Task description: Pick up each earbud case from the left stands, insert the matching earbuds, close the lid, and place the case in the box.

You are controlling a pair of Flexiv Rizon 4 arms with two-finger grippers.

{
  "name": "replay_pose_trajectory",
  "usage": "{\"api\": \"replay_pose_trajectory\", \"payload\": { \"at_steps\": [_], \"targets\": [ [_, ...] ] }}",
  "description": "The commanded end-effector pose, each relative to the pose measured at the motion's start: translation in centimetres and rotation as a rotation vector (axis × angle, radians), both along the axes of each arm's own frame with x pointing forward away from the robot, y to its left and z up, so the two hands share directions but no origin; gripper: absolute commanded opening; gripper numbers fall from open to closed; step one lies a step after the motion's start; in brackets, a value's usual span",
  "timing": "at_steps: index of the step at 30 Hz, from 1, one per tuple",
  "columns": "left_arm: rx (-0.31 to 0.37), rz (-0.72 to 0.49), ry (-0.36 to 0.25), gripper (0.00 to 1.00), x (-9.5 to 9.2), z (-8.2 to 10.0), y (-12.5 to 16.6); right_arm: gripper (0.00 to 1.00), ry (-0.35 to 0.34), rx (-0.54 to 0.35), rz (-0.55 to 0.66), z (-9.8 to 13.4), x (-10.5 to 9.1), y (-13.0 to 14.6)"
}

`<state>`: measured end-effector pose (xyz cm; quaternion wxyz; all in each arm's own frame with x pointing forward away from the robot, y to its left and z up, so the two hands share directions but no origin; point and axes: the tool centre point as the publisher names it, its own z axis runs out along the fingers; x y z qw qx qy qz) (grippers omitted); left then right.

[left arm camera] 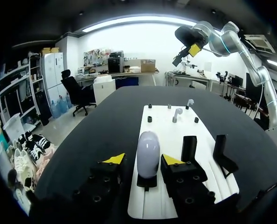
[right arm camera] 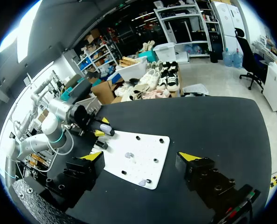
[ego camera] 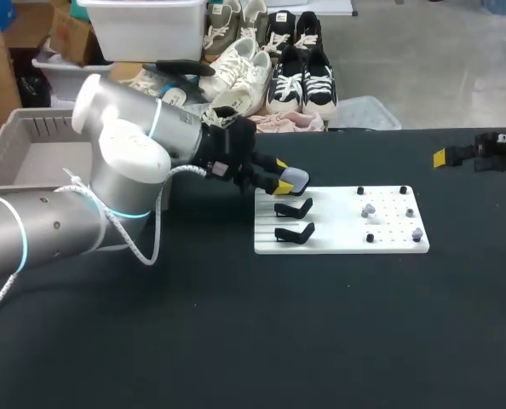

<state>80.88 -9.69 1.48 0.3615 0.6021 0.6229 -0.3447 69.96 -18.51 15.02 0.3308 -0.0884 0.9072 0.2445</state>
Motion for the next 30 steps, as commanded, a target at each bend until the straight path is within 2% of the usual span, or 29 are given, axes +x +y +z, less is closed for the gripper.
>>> {"api": "replay_pose_trajectory", "payload": {
  "at_steps": [1,11,14,15,17,19,20,21,26,30],
  "targets": [
    [-0.002,0.001,-0.006,0.49,0.0,-0.3,-0.1,1.00,0.001,0.000,0.002,0.0,0.0,0.0],
    [-0.010,-0.010,-0.015,0.49,-0.4,0.0,0.0,1.00,0.001,0.000,0.002,0.0,0.0,0.0],
    [-0.012,-0.013,-0.016,0.46,-0.4,0.0,0.0,1.00,0.001,0.000,0.002,0.0,0.0,0.0],
    [-0.013,-0.013,-0.015,0.42,-0.4,0.0,0.0,1.00,0.001,0.000,0.002,0.0,0.0,0.0],
    [-0.013,-0.013,-0.015,0.26,-0.4,0.0,0.0,1.00,0.001,0.000,0.002,0.0,0.0,0.0],
    [-0.017,-0.014,-0.020,0.18,-0.4,0.0,0.0,1.00,0.001,0.000,0.002,0.0,0.0,0.0],
    [-0.023,-0.015,-0.023,0.03,-0.5,0.1,0.0,1.00,0.001,0.000,0.002,0.0,0.0,0.0],
    [-0.025,-0.016,-0.024,0.00,-0.5,0.2,0.0,1.00,0.001,0.000,0.002,0.0,0.0,0.0],
    [-0.053,-0.012,-0.010,0.00,-0.8,1.3,0.6,1.00,0.001,0.000,0.002,0.0,0.0,0.0],
    [-0.104,-0.019,0.002,0.00,-1.4,3.5,1.9,1.00,0.001,0.000,0.002,0.0,0.0,0.0]
  ]
}}
